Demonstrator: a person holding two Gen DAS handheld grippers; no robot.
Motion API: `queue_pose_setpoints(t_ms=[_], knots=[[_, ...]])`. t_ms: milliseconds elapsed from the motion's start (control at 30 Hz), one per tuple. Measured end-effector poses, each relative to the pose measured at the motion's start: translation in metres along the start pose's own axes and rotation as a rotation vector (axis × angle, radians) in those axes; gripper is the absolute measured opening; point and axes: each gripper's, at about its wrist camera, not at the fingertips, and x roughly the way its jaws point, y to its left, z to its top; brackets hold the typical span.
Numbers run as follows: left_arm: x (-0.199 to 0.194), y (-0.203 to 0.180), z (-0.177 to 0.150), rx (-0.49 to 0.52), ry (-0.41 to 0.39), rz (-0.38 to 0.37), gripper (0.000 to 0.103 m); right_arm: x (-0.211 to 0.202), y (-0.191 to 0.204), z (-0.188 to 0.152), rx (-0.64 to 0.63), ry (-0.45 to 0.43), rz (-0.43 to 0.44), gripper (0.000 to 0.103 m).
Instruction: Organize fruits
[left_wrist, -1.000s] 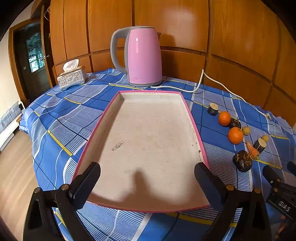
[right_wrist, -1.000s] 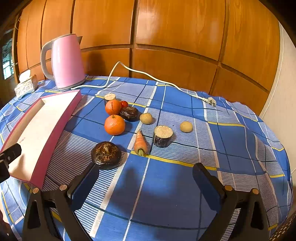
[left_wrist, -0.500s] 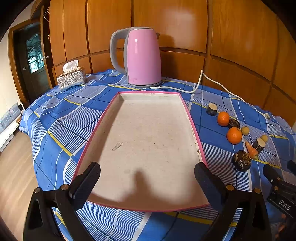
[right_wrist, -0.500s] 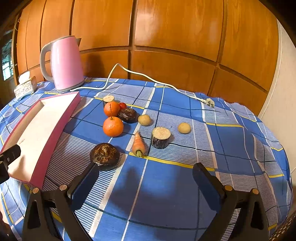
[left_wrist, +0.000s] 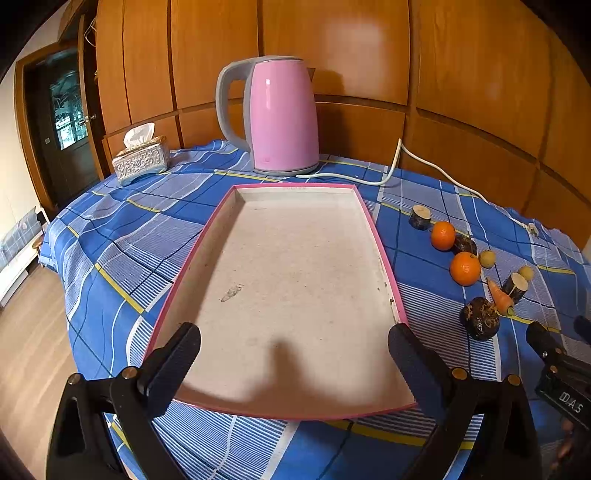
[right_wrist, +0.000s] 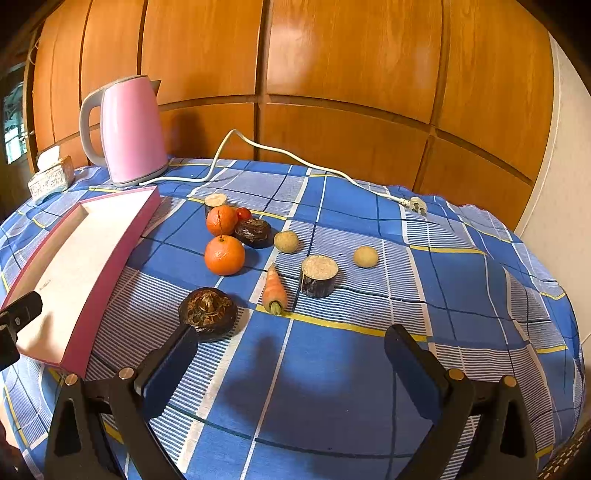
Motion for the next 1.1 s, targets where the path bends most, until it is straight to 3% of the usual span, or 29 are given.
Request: queue_pose_setpoints(t_ms=[300, 367, 433, 533, 667, 833, 900, 1100], knots=[[0.001, -0.005, 0.0, 0.021, 0.011, -0.02, 0.102, 0.004, -0.019, 0.002, 0.054, -0.003, -0.02, 0.103], [0.0, -0.007, 0.001, 0.03, 0.005, -0.059, 0.102, 0.008, -0.035, 0.005, 0.092, -0.001, -0.052, 0.103], [0.0, -0.008, 0.002, 0.035, 0.01, -0.105, 0.103, 0.014, -0.058, 0.006, 0.149, 0.014, -0.102, 0.103], [-0.003, -0.008, 0.006, -0.012, 0.015, -0.238, 0.103, 0.028, -0.094, 0.005, 0.238, 0.057, -0.198, 0.103], [0.0, -0.018, 0.01, 0.053, 0.045, -0.217, 0.103, 0.045, -0.145, -0.009, 0.344, 0.118, -0.346, 0.103], [0.007, -0.03, 0.017, 0.097, 0.05, -0.262, 0.101, 0.056, -0.197, -0.031, 0.46, 0.185, -0.505, 0.103], [0.006, -0.037, 0.022, 0.112, 0.043, -0.315, 0.101, 0.058, -0.212, -0.038, 0.537, 0.203, -0.474, 0.103], [0.006, -0.075, 0.036, 0.245, 0.047, -0.409, 0.094, 0.063, -0.214, -0.038, 0.544, 0.21, -0.465, 0.103]])
